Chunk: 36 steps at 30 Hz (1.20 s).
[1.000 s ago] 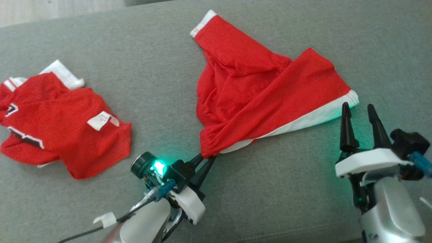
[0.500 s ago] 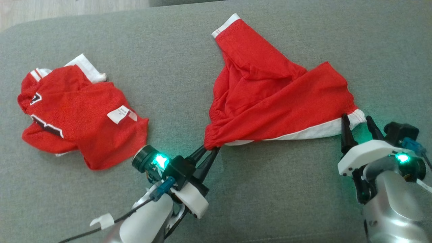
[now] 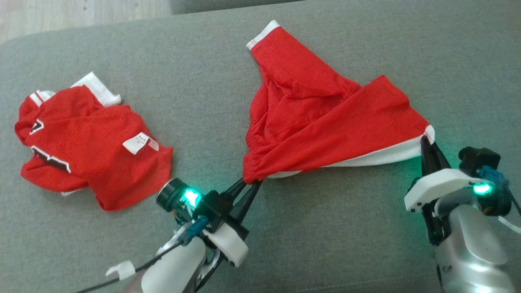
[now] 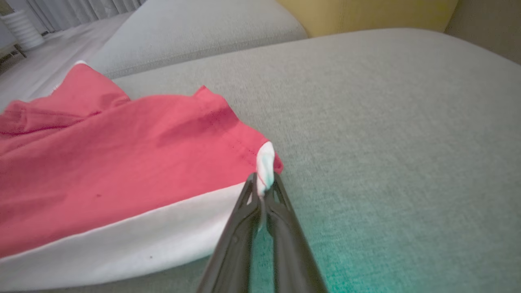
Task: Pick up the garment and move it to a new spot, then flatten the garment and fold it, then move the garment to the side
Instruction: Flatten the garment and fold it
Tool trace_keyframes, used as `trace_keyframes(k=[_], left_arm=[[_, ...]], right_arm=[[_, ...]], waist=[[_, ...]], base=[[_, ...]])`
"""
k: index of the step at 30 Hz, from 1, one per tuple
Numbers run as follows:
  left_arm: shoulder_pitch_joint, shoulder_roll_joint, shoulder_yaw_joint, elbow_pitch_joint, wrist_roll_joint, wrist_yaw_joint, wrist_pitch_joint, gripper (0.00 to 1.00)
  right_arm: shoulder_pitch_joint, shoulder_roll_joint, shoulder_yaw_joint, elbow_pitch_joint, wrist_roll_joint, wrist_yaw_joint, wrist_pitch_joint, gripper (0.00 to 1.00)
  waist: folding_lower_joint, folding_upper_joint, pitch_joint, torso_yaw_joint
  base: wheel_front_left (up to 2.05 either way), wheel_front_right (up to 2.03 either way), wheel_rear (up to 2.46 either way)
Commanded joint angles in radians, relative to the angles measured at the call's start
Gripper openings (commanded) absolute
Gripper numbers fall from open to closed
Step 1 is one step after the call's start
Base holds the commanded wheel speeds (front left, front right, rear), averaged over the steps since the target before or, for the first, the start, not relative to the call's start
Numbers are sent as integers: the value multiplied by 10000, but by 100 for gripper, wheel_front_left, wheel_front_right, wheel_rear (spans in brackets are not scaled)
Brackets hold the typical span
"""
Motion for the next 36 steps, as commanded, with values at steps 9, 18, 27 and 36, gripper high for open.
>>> trace_keyframes(k=[9,18,27,36], left_arm=[[-23,598,320,-214,-149,-54,56,0],[-1480,1852,203,-1205,-283,-562,1359,0],[-4862,3294,-465,-2185,-1875,-688,3465,0],[-7277,4206,-2129,-1807,-4151,-691,4753,0]], right_arm=[[138,-33,1189,-1940,1197,-7,-835,0],[-148,-33,2204,-4533,2863,-7,-875,0],[-1935,-60,2688,-4861,3183,-7,-124,0],[-2332,-64,2472,-3769,2840,-7,80,0]], waist=[[0,0,-599,-369],[0,0,-1284,-392],[0,0,-2041,-432],[0,0,-2348,-446]], base=[[0,0,0],[0,0,0],[0,0,0],[0,0,0]])
